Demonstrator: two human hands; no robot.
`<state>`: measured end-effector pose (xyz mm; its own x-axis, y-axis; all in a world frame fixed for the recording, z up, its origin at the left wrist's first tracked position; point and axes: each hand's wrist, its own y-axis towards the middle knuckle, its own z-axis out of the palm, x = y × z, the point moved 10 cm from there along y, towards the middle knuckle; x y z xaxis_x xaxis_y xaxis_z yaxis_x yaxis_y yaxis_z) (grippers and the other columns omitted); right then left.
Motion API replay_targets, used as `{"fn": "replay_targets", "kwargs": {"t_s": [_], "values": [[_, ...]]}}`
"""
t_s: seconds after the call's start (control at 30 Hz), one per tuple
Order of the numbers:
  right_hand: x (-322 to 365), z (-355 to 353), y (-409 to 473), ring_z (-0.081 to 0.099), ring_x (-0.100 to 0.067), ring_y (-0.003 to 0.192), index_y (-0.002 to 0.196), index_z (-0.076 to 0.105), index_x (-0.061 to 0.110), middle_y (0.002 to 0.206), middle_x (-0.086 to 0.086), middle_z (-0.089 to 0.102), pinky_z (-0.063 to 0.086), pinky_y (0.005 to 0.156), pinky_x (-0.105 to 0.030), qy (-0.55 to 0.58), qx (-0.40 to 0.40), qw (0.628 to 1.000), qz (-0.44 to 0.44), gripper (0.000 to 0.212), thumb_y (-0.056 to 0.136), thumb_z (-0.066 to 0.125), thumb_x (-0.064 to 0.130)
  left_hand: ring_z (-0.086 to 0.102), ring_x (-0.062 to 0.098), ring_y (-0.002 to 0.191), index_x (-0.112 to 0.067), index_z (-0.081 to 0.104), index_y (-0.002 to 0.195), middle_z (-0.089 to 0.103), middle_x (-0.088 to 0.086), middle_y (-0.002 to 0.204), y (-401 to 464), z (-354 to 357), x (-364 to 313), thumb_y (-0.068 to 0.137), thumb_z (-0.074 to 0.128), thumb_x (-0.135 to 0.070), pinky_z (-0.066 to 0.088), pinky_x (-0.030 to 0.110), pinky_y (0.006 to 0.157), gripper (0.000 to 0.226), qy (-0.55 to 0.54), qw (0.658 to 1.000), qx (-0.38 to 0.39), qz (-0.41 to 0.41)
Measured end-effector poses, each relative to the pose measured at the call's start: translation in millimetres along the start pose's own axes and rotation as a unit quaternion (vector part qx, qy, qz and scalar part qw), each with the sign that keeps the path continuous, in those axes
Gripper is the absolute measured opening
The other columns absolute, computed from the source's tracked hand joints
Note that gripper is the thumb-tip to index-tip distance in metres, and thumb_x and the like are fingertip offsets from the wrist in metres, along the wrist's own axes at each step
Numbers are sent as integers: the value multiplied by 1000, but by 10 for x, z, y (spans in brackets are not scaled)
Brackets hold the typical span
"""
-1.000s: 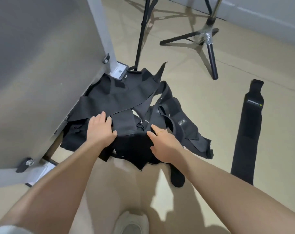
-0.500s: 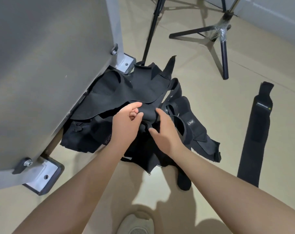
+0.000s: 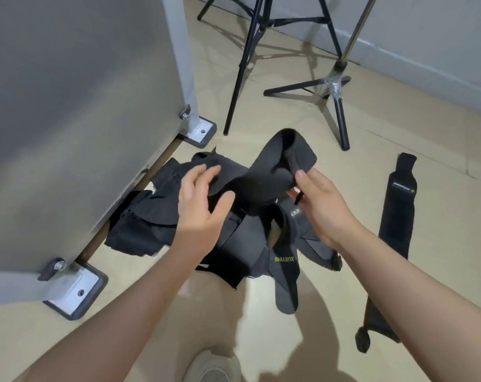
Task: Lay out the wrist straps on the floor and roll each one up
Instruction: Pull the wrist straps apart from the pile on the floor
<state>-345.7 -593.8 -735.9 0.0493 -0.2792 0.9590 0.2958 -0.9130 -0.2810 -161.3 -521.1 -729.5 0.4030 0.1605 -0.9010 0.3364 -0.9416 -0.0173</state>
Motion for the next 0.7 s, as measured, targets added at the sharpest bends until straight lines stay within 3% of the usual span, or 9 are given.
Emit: {"fn": "replay_targets", "kwargs": {"t_s": [0.07,0.13,0.2,0.33,0.43,0.5,0.6,0.7], "values": [[63,-119,-26,58,-19,92,92,58,11,93,-4,65,44,98,-42,6,1,1000,4,24,102,37,20,31,3,130,-24,34,142,34,-5,146,-2,203,120,87,61,-35,26,29,110,62,71,995,67,-14],[97,-155,-95,58,-19,92,97,58,10,96,-5,65,45,95,-38,31,27,999,8,24,102,36,19,37,11,132,-22,32,145,40,-5,145,-26,345,121,92,58,-25,29,28,108,59,129,987,93,3],[98,-217,-171,63,-11,86,102,60,13,95,1,69,50,84,-25,69,45,997,9,26,102,35,18,50,15,118,-24,39,141,54,-4,131,-19,326,-8,96,50,-17,38,28,99,46,143,988,54,28],[66,-608,-251,64,-14,89,102,60,12,96,-1,71,50,84,-27,198,-32,979,30,26,102,35,18,60,19,93,-23,57,120,66,0,104,64,224,-111,99,42,-16,51,36,82,27,179,983,-8,40],[-55,-976,-332,66,-15,89,99,62,14,90,0,73,52,84,-29,310,-150,935,83,27,102,37,24,60,29,90,-17,59,115,66,10,102,192,169,225,98,42,-18,51,38,75,24,266,963,-3,-49],[-159,-1114,-409,68,-12,72,92,61,15,76,2,70,55,67,-26,323,-192,919,123,26,101,41,28,57,34,96,-12,56,109,62,16,107,182,221,565,96,41,-14,43,35,70,20,370,916,71,-140],[-308,-1184,-475,53,-9,45,73,54,15,56,4,51,47,44,-18,325,-204,904,189,29,99,46,25,54,34,109,-9,51,116,56,16,120,31,262,892,91,40,-7,41,37,77,27,437,853,142,-247],[-388,-1213,-489,49,-8,40,69,53,14,58,4,48,42,38,-15,312,-199,900,229,29,97,46,18,49,35,116,-6,34,132,47,18,131,-51,380,878,92,44,-10,41,40,82,41,440,853,140,-244]]}}
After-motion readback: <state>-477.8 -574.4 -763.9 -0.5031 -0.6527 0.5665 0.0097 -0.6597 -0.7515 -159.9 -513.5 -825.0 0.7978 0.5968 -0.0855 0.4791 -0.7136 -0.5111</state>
